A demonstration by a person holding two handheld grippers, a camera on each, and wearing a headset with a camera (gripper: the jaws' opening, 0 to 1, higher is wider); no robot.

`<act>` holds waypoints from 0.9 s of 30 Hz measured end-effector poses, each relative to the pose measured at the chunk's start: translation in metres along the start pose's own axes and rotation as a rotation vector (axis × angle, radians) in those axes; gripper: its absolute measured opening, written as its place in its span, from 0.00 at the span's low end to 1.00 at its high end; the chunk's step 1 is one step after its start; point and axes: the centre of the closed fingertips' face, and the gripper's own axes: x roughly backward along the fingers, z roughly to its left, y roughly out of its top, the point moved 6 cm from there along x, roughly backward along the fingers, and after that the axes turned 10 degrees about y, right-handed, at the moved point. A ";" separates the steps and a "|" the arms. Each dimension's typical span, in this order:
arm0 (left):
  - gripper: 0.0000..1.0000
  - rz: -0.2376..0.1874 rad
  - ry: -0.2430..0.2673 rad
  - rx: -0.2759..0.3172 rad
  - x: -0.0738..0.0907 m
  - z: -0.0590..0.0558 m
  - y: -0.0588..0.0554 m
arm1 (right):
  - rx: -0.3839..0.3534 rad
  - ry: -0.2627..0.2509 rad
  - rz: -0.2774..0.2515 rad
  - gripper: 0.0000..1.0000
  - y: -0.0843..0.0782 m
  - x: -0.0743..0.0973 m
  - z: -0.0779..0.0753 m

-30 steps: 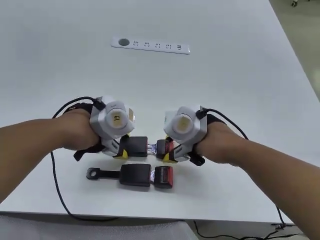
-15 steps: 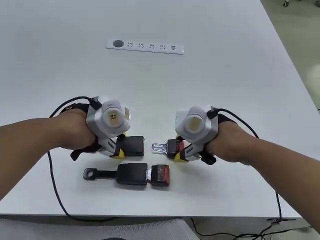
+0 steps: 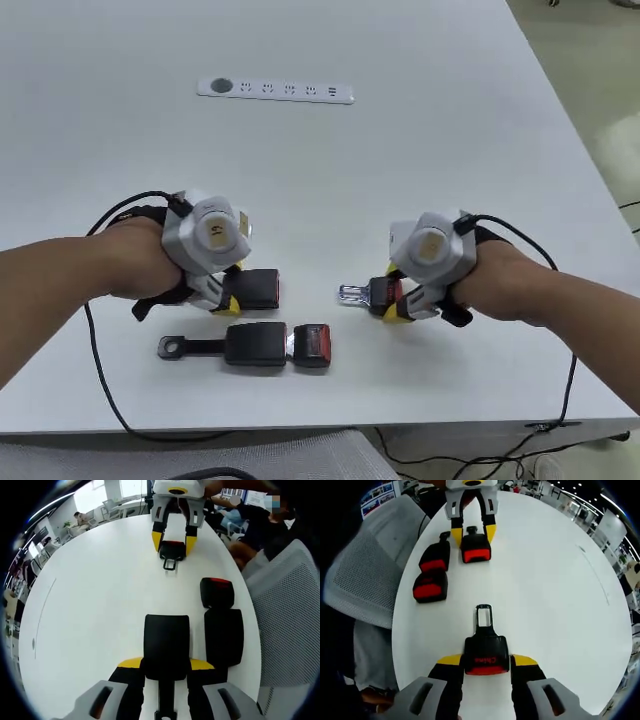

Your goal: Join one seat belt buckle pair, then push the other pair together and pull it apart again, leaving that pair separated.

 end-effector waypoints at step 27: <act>0.68 -0.119 0.165 0.204 0.043 0.002 -0.025 | -0.245 -0.142 -0.275 0.61 0.000 0.025 0.032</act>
